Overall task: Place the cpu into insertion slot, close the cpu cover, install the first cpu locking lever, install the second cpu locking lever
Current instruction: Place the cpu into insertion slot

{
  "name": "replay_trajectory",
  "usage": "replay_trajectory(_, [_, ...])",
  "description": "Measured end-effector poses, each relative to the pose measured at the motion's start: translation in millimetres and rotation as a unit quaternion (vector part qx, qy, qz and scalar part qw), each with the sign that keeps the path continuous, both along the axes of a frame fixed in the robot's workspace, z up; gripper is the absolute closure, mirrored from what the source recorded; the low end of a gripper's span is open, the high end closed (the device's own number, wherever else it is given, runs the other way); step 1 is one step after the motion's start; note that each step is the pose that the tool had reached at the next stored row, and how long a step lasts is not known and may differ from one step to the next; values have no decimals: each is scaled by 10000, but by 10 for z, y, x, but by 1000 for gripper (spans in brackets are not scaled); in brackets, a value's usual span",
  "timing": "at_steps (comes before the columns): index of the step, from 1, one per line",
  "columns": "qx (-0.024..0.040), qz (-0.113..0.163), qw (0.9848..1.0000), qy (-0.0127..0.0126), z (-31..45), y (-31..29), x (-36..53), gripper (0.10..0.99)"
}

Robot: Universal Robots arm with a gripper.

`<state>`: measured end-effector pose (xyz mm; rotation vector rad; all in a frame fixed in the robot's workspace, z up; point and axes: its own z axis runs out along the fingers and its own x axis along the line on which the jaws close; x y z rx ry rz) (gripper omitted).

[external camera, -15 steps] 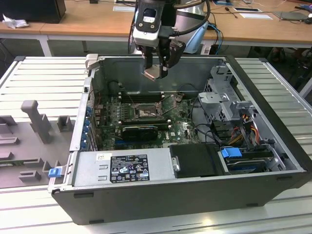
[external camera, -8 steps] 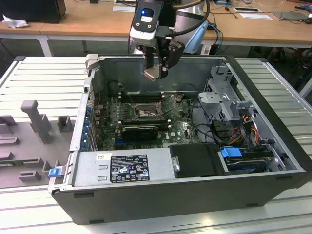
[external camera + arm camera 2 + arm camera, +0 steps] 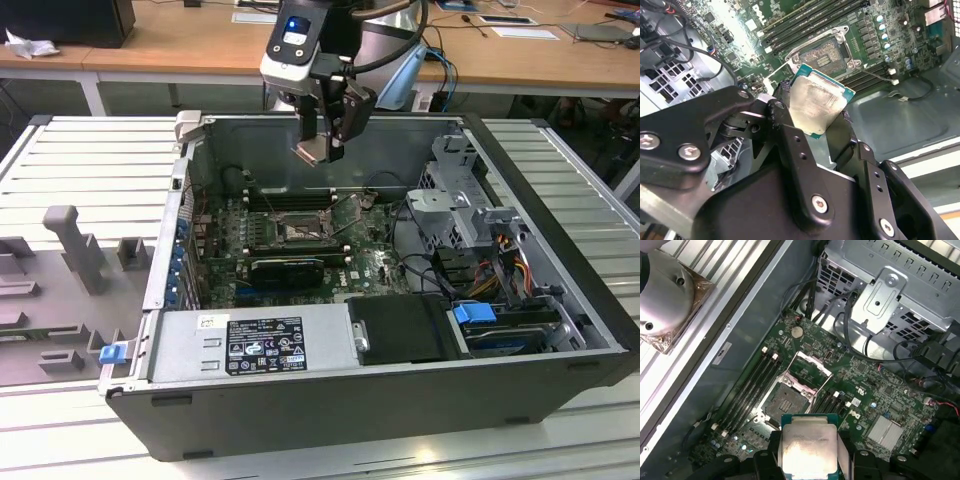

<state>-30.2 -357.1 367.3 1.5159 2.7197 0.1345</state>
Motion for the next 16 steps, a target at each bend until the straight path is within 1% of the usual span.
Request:
replay_trajectory(9, [0,-338,9994,0,-2,0,0,557])
replay_trajectory(14, [0,-504,9987,0,-3,0,0,557])
replay_trajectory(16, [0,-595,9982,0,-3,0,0,557])
